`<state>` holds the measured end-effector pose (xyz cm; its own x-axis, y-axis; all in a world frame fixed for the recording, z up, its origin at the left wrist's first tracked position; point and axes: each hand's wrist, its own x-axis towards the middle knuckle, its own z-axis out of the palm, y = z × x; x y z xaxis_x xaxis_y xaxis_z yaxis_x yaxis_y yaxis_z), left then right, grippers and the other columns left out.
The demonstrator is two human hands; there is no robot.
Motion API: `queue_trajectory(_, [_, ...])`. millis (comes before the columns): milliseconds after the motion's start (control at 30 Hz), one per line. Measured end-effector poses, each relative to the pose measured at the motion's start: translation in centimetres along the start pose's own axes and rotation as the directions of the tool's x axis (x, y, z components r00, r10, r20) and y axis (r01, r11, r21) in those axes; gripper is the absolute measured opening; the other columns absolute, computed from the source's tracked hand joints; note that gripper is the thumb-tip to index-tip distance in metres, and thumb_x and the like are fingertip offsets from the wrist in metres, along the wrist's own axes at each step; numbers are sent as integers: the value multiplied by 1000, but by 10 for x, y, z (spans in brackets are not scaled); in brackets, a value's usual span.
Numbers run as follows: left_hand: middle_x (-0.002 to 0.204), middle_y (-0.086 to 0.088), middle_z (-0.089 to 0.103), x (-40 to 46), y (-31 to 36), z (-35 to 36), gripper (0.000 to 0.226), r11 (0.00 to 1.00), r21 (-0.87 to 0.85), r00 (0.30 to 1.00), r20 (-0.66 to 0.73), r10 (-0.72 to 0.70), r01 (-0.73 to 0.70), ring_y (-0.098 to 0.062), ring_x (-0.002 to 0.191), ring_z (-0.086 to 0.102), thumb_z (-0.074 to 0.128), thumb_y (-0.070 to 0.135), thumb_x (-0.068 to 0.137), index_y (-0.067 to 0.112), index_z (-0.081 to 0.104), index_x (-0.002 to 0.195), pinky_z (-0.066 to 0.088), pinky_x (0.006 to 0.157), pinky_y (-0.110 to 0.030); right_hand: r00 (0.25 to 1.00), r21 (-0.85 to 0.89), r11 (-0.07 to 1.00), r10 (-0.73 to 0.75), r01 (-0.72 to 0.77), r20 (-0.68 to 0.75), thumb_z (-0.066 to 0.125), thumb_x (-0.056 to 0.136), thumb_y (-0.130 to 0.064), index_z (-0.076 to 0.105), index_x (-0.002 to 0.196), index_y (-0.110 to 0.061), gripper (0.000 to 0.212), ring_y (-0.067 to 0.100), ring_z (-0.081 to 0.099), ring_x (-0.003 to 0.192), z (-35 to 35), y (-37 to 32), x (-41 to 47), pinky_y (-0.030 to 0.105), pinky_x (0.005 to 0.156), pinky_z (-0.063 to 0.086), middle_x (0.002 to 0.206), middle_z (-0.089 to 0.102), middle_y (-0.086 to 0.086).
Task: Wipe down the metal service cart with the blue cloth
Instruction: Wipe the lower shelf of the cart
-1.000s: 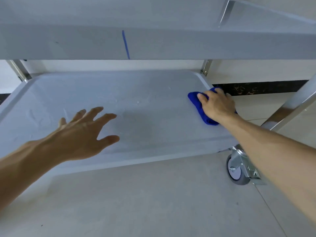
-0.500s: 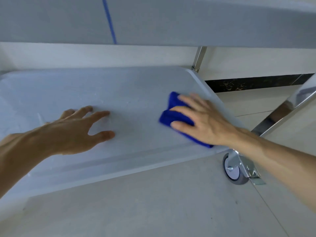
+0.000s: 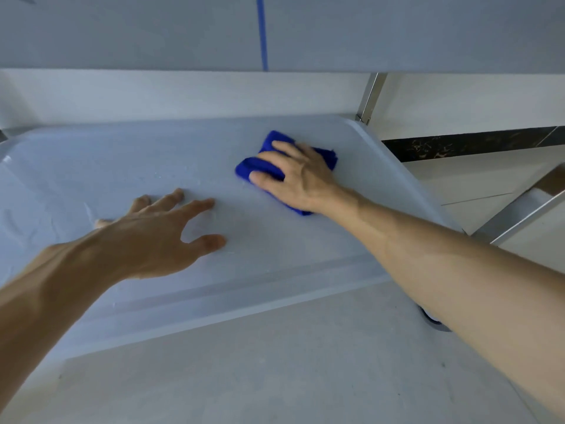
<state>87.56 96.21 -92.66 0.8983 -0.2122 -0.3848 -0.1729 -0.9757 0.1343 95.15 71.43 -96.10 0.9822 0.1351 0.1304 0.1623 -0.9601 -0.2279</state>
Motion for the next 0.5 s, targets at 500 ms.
queue_trajectory(500, [161, 27, -7, 1, -2, 3, 94, 1000, -5, 999, -34, -26, 26, -18, 152, -2, 7, 99, 47, 73, -11, 135, 24, 114, -65, 898, 5, 899, 438, -438, -42, 36, 93, -70, 45, 142, -29, 65, 40, 34, 137, -35, 125, 49, 47, 116, 28, 152, 33, 12])
